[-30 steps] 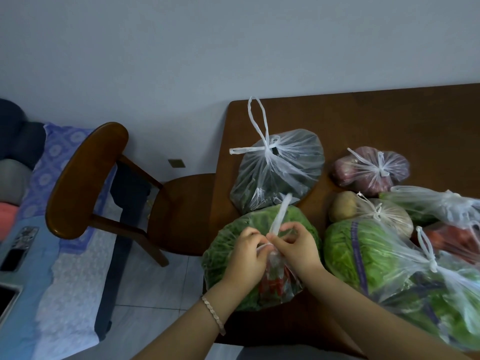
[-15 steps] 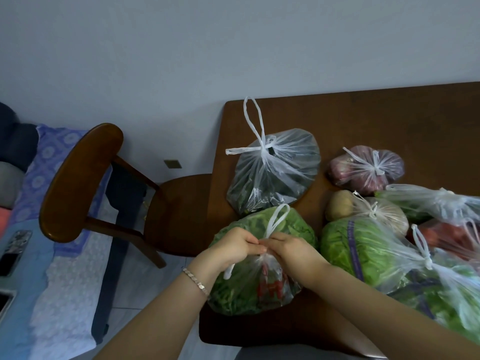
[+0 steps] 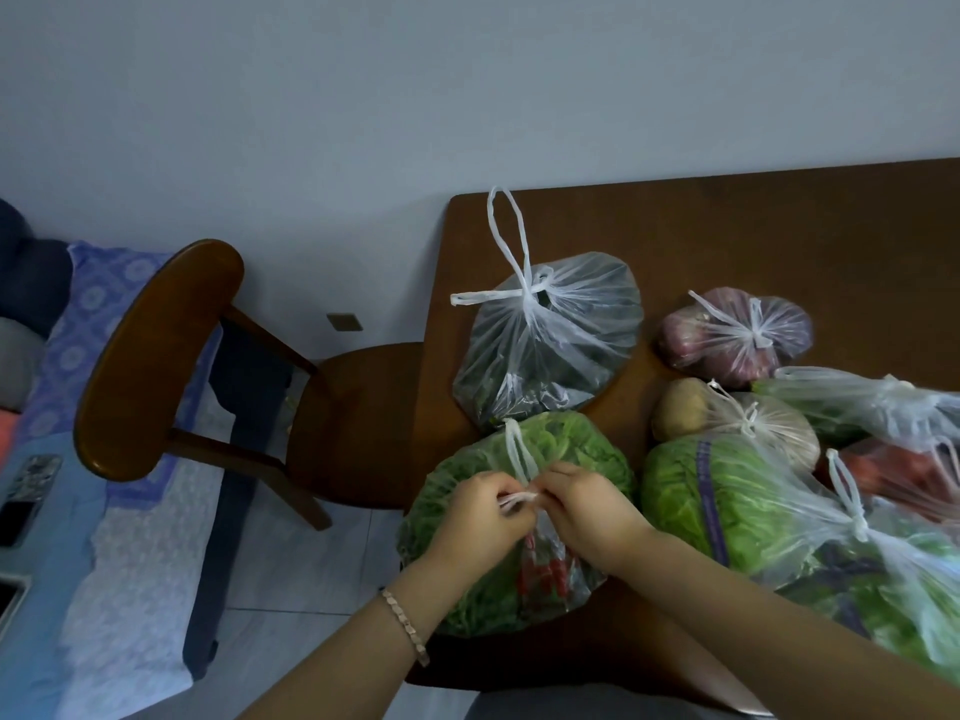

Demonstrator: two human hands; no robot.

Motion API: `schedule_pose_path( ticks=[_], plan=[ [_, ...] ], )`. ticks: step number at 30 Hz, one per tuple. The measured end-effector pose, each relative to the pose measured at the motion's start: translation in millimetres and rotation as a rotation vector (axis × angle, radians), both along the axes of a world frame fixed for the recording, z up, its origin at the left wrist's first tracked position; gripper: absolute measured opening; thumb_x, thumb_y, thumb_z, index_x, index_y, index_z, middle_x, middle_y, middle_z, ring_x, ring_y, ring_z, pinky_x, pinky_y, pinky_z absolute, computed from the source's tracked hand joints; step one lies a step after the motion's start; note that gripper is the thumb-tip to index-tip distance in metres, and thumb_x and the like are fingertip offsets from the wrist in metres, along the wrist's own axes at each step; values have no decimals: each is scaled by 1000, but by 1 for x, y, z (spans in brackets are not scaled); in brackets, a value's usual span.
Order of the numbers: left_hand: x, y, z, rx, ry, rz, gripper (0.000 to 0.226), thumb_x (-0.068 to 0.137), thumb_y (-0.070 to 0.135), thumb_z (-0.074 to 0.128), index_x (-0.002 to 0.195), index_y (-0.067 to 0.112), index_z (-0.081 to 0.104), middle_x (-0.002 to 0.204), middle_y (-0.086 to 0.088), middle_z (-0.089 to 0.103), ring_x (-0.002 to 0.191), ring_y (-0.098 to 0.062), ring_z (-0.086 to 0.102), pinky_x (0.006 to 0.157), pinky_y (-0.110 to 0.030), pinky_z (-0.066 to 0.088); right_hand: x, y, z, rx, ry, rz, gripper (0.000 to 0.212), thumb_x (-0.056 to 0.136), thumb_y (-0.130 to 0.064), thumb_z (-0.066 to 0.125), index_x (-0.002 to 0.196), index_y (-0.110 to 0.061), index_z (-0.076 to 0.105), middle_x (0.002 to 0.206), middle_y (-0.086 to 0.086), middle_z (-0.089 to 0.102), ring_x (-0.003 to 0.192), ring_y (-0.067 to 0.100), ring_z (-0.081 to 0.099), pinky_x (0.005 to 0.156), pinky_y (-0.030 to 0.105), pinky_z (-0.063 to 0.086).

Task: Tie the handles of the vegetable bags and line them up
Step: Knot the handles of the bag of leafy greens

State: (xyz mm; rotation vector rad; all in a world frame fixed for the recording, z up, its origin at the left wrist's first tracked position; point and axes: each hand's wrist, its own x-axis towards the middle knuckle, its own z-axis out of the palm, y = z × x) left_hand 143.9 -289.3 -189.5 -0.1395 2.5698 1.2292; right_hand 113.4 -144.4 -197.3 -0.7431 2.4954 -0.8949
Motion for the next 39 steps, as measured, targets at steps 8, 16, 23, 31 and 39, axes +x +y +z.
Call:
schedule_pose_path(
  ticks=[8, 16, 23, 31, 39],
  plan=[
    [-3, 1, -6, -114, 207, -109, 12, 78, 7, 60, 74, -2, 64, 71, -11, 52, 71, -21, 49, 65, -24, 33, -7, 2, 9, -526, -594, -400, 33, 78, 11, 60, 67, -16, 46, 57, -4, 53, 48, 6, 50, 51, 22, 44],
    [0, 3, -8, 58, 86, 10, 14, 88, 6, 54, 93, 4, 67, 76, 11, 51, 73, -2, 49, 64, -4, 35, -2, 16, 4, -600, -798, -391, 31, 72, 15, 65, 76, -15, 72, 54, -7, 64, 46, 1, 53, 49, 11, 45],
    [-7, -1, -4, 145, -158, 32, 17, 92, 7, 50, 89, 6, 67, 81, -3, 60, 77, -11, 54, 71, -17, 41, 7, 7, -15, -228, 194, -81, 16, 79, -16, 61, 87, -17, 75, 80, -7, 70, 71, 9, 65, 64, 16, 50],
    [-15, -3, 1, 30, -159, -12, 18, 89, 13, 57, 95, 5, 71, 97, -11, 71, 85, -12, 59, 72, -21, 43, 2, 8, -9, 181, 607, 167, 28, 81, -29, 40, 76, -16, 65, 75, 1, 62, 65, 18, 61, 58, 24, 54],
    [-9, -8, -5, -44, -47, 63, 14, 85, 14, 62, 88, 7, 74, 84, 3, 63, 78, -4, 53, 65, -2, 37, 17, 22, 1, -147, 97, 154, 28, 87, -30, 39, 75, -9, 53, 78, -2, 46, 74, 6, 40, 67, 16, 26]
  ],
)
